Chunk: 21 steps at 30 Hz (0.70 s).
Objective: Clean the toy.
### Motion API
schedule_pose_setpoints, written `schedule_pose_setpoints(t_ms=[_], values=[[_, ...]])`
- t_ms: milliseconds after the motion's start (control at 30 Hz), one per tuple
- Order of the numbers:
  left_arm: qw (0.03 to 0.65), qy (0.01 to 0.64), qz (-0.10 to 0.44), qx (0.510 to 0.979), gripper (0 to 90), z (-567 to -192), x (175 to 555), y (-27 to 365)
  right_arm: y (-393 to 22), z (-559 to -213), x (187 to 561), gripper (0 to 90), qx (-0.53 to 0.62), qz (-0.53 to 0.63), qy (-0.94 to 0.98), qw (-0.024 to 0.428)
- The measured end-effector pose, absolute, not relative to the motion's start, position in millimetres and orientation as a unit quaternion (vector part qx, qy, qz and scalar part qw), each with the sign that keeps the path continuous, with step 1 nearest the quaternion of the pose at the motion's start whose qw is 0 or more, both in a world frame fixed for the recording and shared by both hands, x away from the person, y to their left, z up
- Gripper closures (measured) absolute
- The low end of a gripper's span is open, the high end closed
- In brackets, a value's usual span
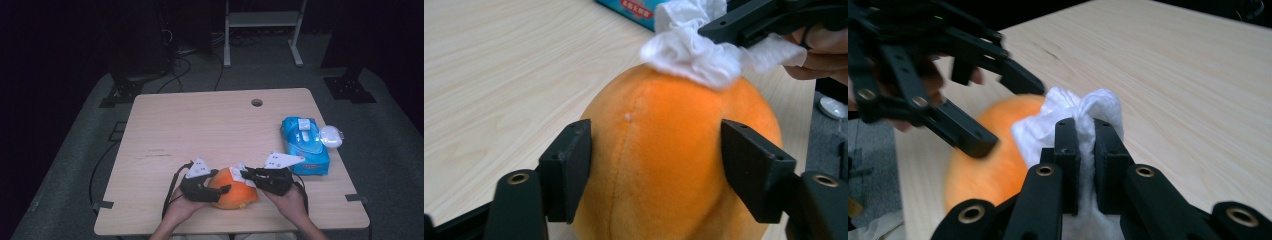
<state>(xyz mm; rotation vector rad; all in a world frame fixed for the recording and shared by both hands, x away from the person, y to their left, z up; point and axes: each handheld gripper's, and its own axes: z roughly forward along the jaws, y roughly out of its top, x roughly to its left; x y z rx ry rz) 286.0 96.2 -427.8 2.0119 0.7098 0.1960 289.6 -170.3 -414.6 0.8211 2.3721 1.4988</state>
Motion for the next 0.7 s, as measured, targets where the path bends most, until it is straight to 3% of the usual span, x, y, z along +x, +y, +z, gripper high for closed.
schedule_pose_setpoints(t_ms=[467,633,700], values=[[0.476,0.326,0.067,0.814,34.6,-433,294,116,-174,-418,285,81.9,0.29,0.506,0.806,0.104],[0.515,0.285,0.043,0.808,13.8,-427,297,108,-171,-417,285,81.8,0.278,0.524,0.799,0.095],[0.505,0.284,0.048,0.814,14.3,-429,298,106,-166,-415,284,81.7,0.267,0.533,0.798,0.094]])
